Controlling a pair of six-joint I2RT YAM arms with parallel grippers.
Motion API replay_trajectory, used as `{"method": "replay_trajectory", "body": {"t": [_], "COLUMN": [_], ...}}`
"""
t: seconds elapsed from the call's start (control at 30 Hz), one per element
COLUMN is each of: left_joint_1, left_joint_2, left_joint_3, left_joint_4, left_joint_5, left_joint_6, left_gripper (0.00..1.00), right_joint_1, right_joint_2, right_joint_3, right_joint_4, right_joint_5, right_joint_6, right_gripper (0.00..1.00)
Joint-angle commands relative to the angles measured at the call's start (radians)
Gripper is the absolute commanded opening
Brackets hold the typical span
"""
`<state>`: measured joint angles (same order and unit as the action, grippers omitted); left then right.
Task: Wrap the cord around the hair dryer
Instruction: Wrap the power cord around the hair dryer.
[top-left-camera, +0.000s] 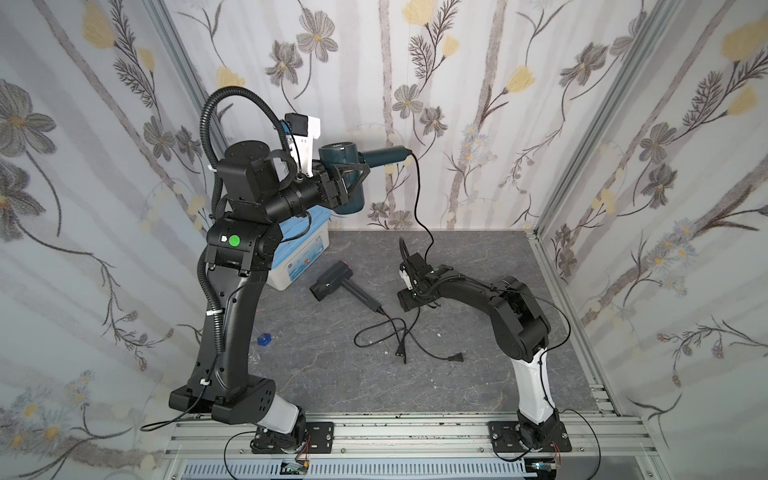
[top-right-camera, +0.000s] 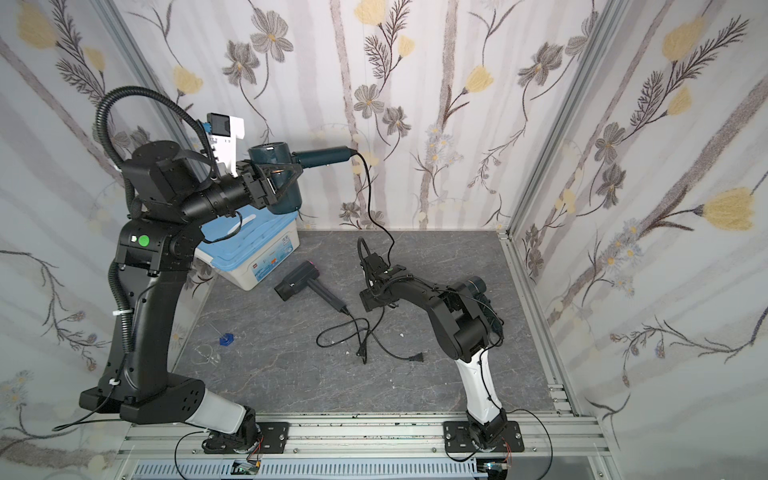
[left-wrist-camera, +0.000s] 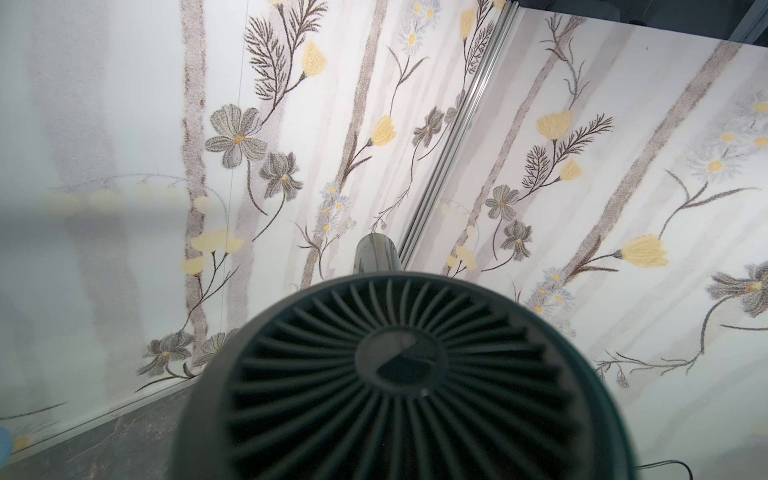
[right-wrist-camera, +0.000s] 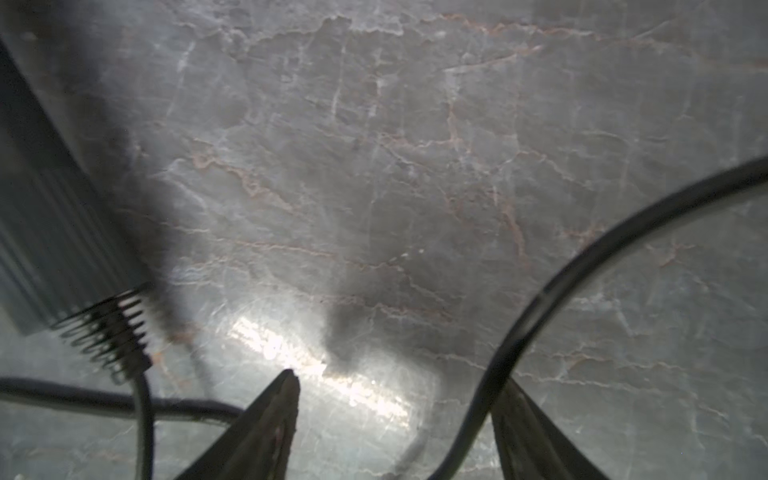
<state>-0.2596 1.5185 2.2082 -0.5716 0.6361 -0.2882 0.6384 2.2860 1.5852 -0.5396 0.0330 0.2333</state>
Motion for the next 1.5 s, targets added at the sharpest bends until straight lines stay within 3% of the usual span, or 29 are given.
{"method": "replay_trajectory", "body": {"t": [0.0,0.07,0.2,0.5,0.77,0.97,1.2,1.47], "left_joint_1": [-0.001,0.0,0.0,0.0,0.0,0.005,0.037,0.039], "left_joint_2": [0.0,-0.002,-0.004,-0.014,-0.049,-0.045,-0.003,0.129], "left_joint_3": [0.01,0.007,0.007,-0.04,-0.138,-0.177,-0.269,-0.341], "left_joint_4": [0.072,0.071,0.057,0.06,0.098,0.113,0.303,0.578], "left_joint_5": [0.001,-0.004,-0.016,-0.033,-0.04,-0.016,0.073,0.269], "left_joint_6": [-0.002,-0.001,0.016,0.03,0.032,0.034,-0.069,-0.186], "left_gripper": [0.0,0.0,0.0,0.0,0.0,0.0,0.0,0.0], "right_joint_1": [-0.006,-0.012,-0.011,-0.026,-0.054,-0.038,0.034,0.145], "right_joint_2": [0.028,0.042,0.004,-0.344,-0.505,-0.729,-1.001,-1.155], "right_joint_3": [0.033,0.035,-0.009,-0.12,-0.219,-0.31,-0.409,-0.303], "right_joint_4": [-0.034,-0.043,-0.033,-0.061,-0.086,0.01,-0.097,-0.254], "right_joint_5": [0.103,0.115,0.168,0.426,0.571,0.493,0.479,0.517], "right_joint_6": [-0.005,-0.006,-0.012,-0.082,-0.141,-0.295,-0.442,-0.536], "right_gripper": [0.53,0.4,0.0,0.0,0.0,0.0,0.0,0.0]}}
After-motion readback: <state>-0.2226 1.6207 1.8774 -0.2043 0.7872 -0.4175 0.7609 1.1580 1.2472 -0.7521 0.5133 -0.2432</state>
